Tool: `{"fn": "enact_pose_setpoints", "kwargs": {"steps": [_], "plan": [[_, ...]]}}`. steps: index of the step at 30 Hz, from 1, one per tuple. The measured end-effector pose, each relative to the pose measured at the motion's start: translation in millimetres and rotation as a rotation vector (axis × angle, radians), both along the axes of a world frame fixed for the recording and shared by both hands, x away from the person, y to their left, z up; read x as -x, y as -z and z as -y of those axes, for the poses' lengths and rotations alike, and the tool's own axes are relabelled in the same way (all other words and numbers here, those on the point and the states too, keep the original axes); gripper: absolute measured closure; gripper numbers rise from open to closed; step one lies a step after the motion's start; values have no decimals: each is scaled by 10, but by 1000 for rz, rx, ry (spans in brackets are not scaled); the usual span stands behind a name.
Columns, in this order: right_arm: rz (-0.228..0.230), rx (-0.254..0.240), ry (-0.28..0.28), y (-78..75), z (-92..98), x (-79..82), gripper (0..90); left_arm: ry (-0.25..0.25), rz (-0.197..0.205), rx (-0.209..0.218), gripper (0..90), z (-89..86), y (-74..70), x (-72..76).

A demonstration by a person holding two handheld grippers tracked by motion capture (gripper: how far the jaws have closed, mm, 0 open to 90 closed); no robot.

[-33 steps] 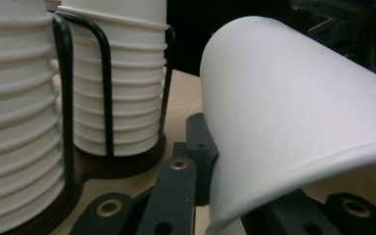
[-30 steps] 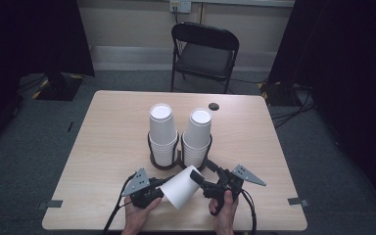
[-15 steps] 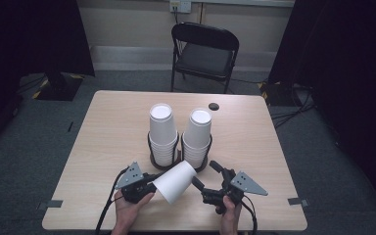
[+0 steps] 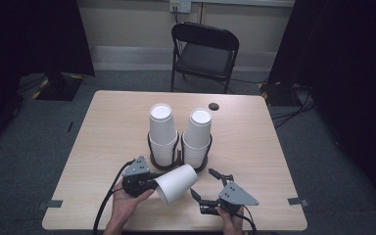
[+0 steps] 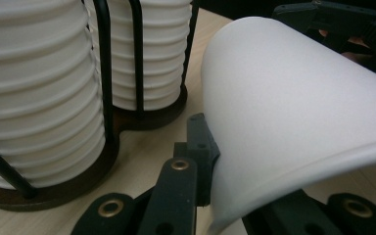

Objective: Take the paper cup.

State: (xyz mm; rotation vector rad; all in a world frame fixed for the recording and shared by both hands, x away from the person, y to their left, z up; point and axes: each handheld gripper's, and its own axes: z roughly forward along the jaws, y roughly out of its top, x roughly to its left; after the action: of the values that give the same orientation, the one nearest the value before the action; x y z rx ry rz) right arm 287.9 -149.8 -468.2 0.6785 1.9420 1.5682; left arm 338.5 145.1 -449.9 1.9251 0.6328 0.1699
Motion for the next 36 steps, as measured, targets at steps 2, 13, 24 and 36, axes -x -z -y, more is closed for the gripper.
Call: {"fn": "enact_pose_setpoints", "kwargs": {"steps": [2,13,24,36], "plan": [[-10,26,-11,22,-19,7,136,22,-17,-21,863,15,-14,-21],[28,189,2,107,-89,109,145,47,-63,-144,863,147,-106,-92],[125,386,49,192,-228,138,136,51,-108,-196,863,205,-218,-134],[239,553,116,222,-383,142,138,76,-146,-250,863,295,-303,-171]]}}
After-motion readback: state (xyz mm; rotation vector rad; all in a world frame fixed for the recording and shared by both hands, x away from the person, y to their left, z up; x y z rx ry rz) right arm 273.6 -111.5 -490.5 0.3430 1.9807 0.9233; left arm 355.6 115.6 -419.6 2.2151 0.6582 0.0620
